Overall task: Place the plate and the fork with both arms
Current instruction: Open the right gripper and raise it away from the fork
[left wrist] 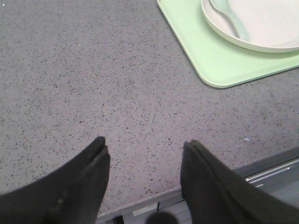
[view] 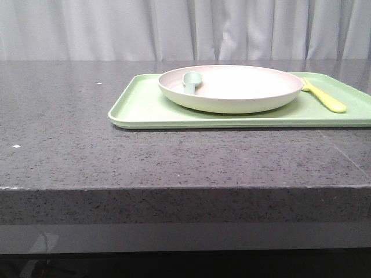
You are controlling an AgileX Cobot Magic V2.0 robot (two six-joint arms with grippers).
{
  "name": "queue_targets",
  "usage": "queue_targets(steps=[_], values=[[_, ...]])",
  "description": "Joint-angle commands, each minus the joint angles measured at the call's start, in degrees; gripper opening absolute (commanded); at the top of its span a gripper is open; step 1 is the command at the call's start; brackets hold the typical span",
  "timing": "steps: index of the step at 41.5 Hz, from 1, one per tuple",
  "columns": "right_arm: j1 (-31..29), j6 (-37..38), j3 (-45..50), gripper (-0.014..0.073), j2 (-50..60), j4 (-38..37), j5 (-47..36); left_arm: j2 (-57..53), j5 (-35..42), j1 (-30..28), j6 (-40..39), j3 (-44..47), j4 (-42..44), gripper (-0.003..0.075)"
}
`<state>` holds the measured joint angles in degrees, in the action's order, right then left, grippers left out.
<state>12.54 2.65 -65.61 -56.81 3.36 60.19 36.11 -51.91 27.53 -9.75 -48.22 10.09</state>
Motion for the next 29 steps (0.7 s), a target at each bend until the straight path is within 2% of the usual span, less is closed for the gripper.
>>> queue_targets(steps=[1,16,22,29], values=[[-0.1,-0.95,4.91,0.025,7.77,-2.34,-4.39,0.16,4.22,0.3,0.08,-1.39,0.19,0.0347],[-0.1,-0.95,20.37,0.025,34.05,-2.35,-2.12,0.16,4.22,0.3,0.08,-1.39,0.19,0.0347],[-0.1,-0.95,22.68,0.025,41.57,-2.35,-2.06,0.16,4.22,0.3,0.08,-1.39,0.19,0.0347],[-0.1,-0.95,22.73,0.025,44.72,-2.35,-1.86,0.16,4.22,0.3,0.08,-1.39,0.19,0.0347]])
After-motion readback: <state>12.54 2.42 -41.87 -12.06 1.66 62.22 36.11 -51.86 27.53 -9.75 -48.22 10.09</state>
